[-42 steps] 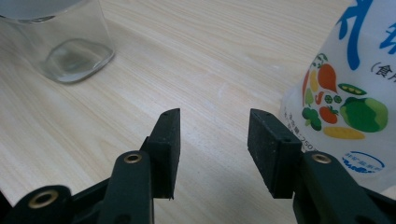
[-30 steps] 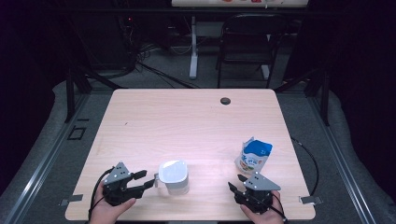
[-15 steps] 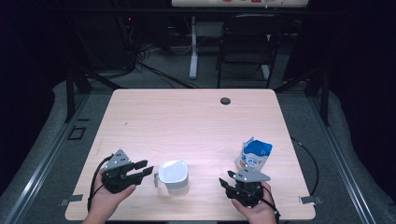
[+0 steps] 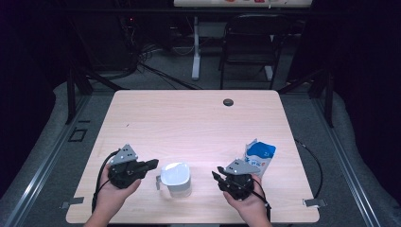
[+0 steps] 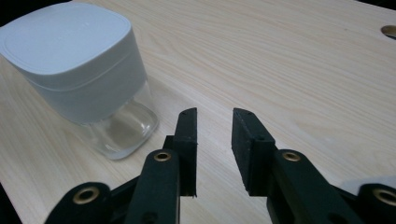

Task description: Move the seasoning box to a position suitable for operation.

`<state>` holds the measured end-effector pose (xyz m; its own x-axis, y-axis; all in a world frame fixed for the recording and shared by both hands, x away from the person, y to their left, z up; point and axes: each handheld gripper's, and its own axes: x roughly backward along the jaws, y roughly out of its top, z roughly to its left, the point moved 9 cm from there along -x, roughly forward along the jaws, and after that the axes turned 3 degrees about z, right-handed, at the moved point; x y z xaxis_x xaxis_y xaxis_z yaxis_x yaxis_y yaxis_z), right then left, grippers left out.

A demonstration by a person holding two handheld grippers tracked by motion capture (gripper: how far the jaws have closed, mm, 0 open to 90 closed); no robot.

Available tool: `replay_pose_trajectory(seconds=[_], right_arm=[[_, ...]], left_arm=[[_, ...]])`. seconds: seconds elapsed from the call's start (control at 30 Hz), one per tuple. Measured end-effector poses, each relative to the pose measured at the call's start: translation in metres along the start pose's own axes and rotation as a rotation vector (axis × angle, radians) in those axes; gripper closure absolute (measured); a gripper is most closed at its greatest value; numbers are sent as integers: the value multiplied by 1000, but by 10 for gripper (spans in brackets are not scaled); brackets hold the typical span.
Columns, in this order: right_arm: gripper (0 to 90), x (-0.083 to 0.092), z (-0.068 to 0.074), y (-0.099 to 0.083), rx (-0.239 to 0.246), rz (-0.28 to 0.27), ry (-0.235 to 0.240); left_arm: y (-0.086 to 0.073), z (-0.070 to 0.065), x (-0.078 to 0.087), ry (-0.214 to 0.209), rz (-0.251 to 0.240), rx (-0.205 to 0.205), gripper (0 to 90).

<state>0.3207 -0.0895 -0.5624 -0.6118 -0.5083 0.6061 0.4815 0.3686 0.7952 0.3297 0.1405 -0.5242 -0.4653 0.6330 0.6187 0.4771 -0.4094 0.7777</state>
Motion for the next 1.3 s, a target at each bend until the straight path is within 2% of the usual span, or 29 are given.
replay_pose_trajectory(seconds=[0.17,0.27,0.33,0.43,0.57,0.6,0.7,0.77,0.83,0.93,1.3], right_arm=[[772,-8,7,7,2,1,20],[790,-13,13,17,36,3,28],[793,-15,17,23,41,-4,40],[808,-17,19,31,47,-18,53],[827,-19,21,36,44,-24,66],[857,-18,24,36,46,-25,84],[876,-17,27,33,72,-10,90],[885,-15,27,31,69,-11,95],[885,-14,26,30,57,-14,95],[885,-15,25,30,50,-17,100],[880,-17,34,31,84,-8,121]], left_arm=[[2,-4,-2,-10,28,-18,900],[5,-10,-5,-29,76,-47,900],[4,-12,-5,-24,101,-47,900],[3,-16,-6,-51,118,-38,900],[4,-18,-5,-51,117,-40,900],[3,-18,-5,-46,119,-41,900],[0,-21,-6,-44,117,-49,900],[-3,-23,-7,-35,127,-62,900],[-6,-23,-8,-24,131,-75,900],[-8,-22,-8,-10,126,-74,900],[-9,-23,-9,0,100,-79,900]])
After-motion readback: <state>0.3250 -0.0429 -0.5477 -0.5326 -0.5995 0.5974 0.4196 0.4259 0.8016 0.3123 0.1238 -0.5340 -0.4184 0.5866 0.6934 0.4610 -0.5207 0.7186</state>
